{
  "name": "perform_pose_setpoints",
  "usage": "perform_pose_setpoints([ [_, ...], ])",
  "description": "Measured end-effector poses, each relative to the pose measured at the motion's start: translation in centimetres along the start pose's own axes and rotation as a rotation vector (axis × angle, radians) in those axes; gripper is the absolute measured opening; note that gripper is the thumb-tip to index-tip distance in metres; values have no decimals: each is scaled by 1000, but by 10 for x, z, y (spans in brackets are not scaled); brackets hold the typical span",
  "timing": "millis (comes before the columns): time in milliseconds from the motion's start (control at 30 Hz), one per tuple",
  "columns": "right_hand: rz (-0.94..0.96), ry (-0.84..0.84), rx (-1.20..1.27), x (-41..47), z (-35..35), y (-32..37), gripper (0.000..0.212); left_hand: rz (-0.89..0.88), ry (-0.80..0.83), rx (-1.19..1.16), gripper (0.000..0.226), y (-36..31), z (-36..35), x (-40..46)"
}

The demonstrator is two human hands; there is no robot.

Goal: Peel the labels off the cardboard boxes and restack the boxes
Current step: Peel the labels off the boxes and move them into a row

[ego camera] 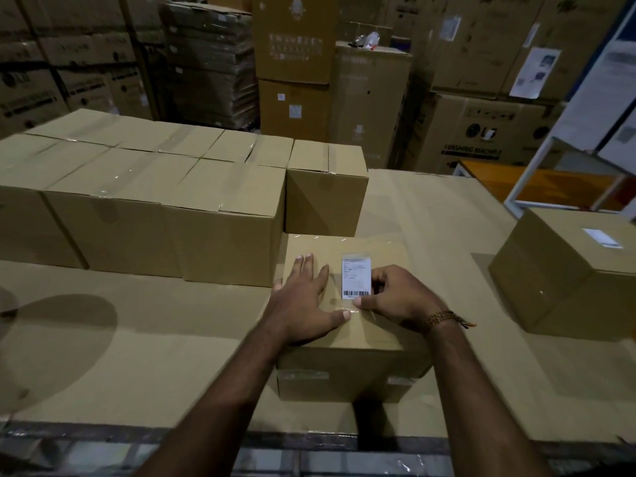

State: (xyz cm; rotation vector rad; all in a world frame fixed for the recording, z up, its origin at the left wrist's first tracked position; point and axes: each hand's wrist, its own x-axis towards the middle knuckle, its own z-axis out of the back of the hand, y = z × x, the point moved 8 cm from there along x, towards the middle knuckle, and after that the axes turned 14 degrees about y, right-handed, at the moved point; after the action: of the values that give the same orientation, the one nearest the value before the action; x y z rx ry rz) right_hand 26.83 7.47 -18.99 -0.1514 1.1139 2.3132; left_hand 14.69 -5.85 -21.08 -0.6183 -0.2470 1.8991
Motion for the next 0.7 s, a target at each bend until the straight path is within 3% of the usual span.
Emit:
perform_pose_setpoints([
  [433,22,61,233,4,1,-14,31,-24,7,52,106,-1,-2,1],
  [700,94,112,275,7,1,-16,34,-21,17,42,120,2,-4,1],
])
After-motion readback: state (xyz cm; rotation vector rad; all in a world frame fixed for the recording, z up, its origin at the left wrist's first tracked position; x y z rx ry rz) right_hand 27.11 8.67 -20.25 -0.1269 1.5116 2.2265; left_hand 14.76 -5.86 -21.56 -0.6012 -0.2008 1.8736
